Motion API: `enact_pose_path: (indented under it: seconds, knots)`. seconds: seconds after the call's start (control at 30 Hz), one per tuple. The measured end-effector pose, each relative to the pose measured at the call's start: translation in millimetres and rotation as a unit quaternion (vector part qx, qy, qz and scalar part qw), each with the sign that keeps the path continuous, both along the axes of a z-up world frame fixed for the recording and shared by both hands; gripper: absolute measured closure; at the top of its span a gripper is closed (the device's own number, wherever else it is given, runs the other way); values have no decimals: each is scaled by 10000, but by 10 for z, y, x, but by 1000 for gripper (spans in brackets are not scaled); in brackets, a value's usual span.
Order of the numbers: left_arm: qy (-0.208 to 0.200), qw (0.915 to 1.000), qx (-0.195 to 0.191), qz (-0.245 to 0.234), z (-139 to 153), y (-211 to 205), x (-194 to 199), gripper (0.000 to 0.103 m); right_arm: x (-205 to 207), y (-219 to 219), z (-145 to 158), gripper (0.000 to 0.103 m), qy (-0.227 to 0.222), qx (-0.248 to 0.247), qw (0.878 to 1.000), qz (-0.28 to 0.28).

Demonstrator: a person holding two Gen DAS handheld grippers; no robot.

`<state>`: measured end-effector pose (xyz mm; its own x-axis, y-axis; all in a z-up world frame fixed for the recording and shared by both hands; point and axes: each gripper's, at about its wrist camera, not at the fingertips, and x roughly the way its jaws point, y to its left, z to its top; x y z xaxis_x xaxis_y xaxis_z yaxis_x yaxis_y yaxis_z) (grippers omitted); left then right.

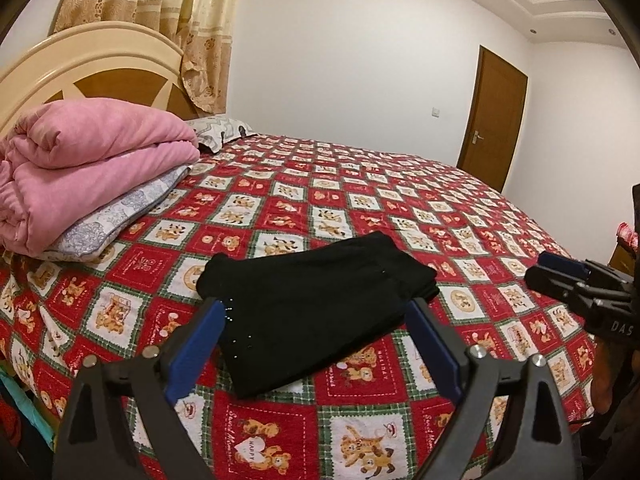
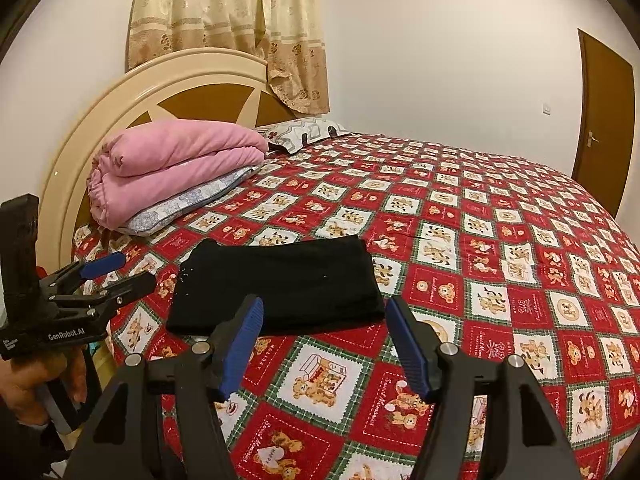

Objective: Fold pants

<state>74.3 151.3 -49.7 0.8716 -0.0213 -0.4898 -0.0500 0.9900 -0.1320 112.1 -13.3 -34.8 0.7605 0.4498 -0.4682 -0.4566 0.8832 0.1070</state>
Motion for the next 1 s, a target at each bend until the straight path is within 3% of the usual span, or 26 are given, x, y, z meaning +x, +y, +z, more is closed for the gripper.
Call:
enact_pose_path:
  seconds: [0.27, 0.47, 0.73, 0.87, 1.0]
  knots:
    - [-17, 9990, 344, 268, 40, -22, -12, 0, -18, -39, 28, 38, -84, -7, 10000, -45]
    - [-44, 9993, 255, 286, 80, -16, -17, 0, -33, -49, 25, 38, -115, -30, 9999, -64]
    - [-44, 9956, 709, 606, 94, -88, -15, 0, -40, -68, -5, 37, -85, -34, 9999, -70]
    - [-86, 9978, 508, 428, 69, -54, -38, 0, -40, -69, -41, 37, -47, -45, 10000, -66]
    - [-82, 9973, 562, 457, 65, -59, -29, 0, -33, -78, -69, 37, -10, -37, 10000, -89]
